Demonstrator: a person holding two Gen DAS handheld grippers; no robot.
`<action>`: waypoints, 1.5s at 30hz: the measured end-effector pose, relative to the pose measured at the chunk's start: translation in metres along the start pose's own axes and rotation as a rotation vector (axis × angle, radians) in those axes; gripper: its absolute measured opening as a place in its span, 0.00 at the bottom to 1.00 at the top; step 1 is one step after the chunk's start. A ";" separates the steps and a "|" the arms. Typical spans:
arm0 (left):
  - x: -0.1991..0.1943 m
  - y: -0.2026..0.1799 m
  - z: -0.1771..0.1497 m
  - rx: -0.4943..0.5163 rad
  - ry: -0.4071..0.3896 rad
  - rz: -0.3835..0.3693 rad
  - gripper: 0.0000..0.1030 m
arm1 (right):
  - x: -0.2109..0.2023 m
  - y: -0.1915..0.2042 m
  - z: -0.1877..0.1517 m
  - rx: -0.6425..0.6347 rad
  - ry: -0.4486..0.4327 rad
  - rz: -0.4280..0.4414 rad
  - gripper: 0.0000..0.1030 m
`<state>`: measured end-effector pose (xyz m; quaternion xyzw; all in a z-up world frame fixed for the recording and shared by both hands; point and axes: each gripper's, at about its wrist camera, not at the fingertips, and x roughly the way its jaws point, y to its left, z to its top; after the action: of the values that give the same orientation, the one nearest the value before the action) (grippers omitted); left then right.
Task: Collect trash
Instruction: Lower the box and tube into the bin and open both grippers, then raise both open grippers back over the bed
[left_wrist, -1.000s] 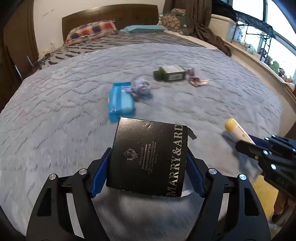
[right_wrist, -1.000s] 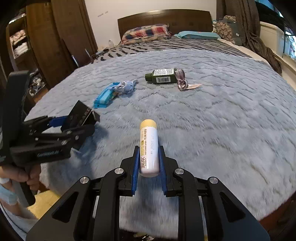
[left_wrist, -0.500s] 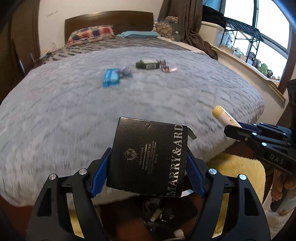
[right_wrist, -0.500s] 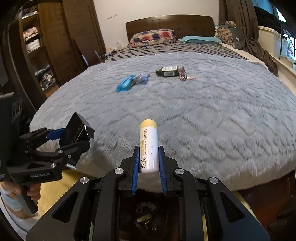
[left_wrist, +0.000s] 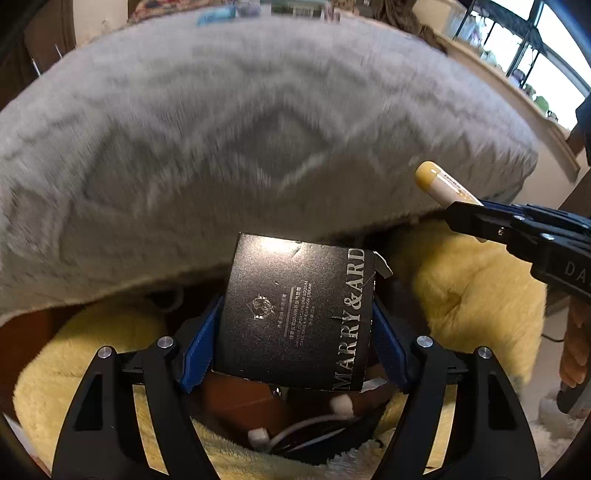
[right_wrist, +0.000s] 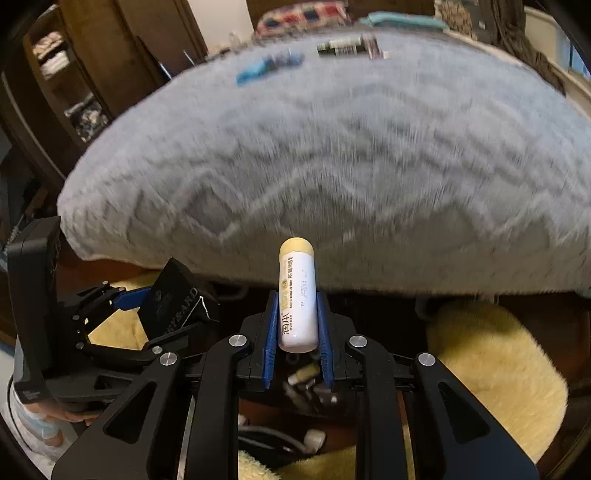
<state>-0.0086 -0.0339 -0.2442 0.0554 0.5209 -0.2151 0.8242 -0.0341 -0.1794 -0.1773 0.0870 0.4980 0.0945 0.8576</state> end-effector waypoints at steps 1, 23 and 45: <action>0.007 0.001 -0.001 -0.003 0.017 0.001 0.69 | 0.008 -0.002 -0.003 0.006 0.022 -0.013 0.20; 0.086 0.015 -0.027 -0.073 0.245 -0.042 0.72 | 0.089 -0.020 -0.039 0.097 0.237 -0.008 0.23; -0.037 0.022 0.033 -0.029 -0.080 0.055 0.87 | -0.017 -0.021 0.035 0.070 -0.104 -0.127 0.96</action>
<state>0.0149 -0.0133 -0.1999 0.0491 0.4889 -0.1866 0.8508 -0.0108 -0.2063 -0.1509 0.0898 0.4604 0.0179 0.8830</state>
